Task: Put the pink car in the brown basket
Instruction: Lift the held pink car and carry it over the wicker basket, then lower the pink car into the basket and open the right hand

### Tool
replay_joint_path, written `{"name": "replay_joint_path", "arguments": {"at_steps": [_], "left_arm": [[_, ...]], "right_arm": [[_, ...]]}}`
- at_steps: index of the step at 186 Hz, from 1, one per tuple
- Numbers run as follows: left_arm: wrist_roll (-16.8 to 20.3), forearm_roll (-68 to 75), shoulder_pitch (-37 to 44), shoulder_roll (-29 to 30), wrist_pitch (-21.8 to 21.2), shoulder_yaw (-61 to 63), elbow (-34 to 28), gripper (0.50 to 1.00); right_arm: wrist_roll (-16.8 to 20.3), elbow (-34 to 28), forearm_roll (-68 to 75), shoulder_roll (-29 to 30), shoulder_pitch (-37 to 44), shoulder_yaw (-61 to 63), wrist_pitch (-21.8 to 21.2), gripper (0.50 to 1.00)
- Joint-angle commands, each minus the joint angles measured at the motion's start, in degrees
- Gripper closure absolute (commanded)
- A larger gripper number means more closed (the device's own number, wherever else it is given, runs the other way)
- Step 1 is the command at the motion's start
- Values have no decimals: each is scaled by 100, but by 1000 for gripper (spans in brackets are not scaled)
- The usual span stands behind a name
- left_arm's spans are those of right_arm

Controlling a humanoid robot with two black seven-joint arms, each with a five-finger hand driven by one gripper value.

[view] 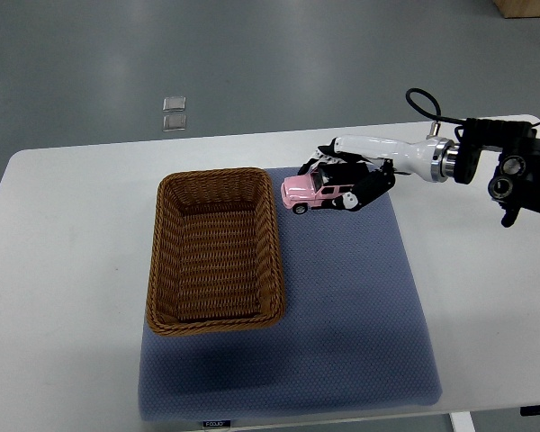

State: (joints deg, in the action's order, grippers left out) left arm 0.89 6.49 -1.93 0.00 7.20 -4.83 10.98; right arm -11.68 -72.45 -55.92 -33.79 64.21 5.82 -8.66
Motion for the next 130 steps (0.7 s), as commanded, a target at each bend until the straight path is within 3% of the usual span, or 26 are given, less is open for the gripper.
{"name": "replay_joint_path", "arguments": {"at_steps": [1, 45, 75, 124, 130], "left_arm": [[-1, 1, 0, 0, 0, 0, 9, 500], [-1, 1, 0, 0, 0, 0, 35, 500], [-1, 1, 0, 0, 0, 0, 35, 500], [-1, 1, 0, 0, 0, 8, 35, 500], [-1, 1, 0, 0, 0, 0, 35, 500]], "right_arm": [[8, 468, 55, 654, 302, -327, 40, 1000], [8, 1698, 46, 2236, 531, -767, 75, 1000], [-1, 2217, 19, 2948, 469, -1004, 198, 1000], [8, 2718, -60, 3361, 223, -1013, 312, 1000], [8, 2727, -60, 3370, 214, -1013, 312, 914]]}}
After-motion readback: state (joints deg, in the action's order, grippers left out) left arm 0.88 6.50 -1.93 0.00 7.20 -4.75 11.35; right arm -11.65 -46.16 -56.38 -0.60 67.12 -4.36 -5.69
